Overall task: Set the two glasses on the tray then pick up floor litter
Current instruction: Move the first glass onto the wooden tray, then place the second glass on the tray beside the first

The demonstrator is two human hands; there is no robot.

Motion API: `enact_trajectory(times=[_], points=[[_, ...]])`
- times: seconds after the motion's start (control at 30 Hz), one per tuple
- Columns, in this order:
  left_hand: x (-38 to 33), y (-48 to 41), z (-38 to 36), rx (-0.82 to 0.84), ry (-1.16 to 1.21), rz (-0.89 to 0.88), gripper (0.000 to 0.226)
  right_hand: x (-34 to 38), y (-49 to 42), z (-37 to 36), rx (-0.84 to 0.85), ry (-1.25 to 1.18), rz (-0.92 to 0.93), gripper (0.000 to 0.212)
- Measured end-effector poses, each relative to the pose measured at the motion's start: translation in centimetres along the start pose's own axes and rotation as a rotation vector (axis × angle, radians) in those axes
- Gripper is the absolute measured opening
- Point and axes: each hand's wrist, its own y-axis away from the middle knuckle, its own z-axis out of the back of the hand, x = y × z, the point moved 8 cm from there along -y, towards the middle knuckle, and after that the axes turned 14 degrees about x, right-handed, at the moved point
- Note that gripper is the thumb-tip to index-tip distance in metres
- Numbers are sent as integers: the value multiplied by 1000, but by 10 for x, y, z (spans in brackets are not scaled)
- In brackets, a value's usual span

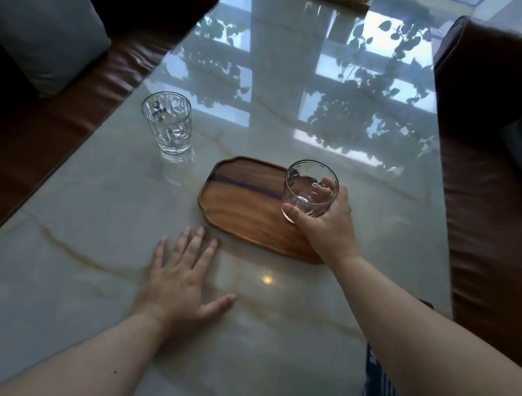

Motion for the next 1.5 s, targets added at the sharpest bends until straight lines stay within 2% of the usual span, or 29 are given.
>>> enact_trajectory(times=[0.23,0.37,0.47,0.5,0.6,0.7,0.8,0.9,0.97,1.03,1.2,1.37,1.5], points=[[2,-1,-1,-17,9,-10,99,-2,-2,-7,19,11,4,85],[1,0,0,-43,-7,-12,99,-3,4,-6,40,54,-54,88],[1,-1,1,-61,-12,-13,99,-7,29,-5,-16,75,-58,103],[2,-1,1,-57,-11,-15,98,-8,44,-7,-29,107,-37,99],[2,0,0,-35,18,-27,92,1,99,-27,-8,318,148,76],[6,3,6,-43,156,-63,84,-3,130,-58,139,524,234,64],[26,4,24,-94,366,-123,71,-8,130,-79,289,819,276,63],[65,-5,55,-194,473,-57,67,-14,126,-89,374,975,255,71],[96,-21,75,-206,565,64,77,-18,124,-93,399,1010,228,76],[118,-45,91,-201,691,133,96,-20,123,-94,397,1025,237,78],[139,-95,125,-285,905,103,128,-22,121,-95,407,1040,237,79],[136,-127,129,-396,1063,63,136,-22,121,-94,389,1022,249,78],[143,-142,131,-517,1035,97,136,-21,122,-96,390,1019,257,78]])
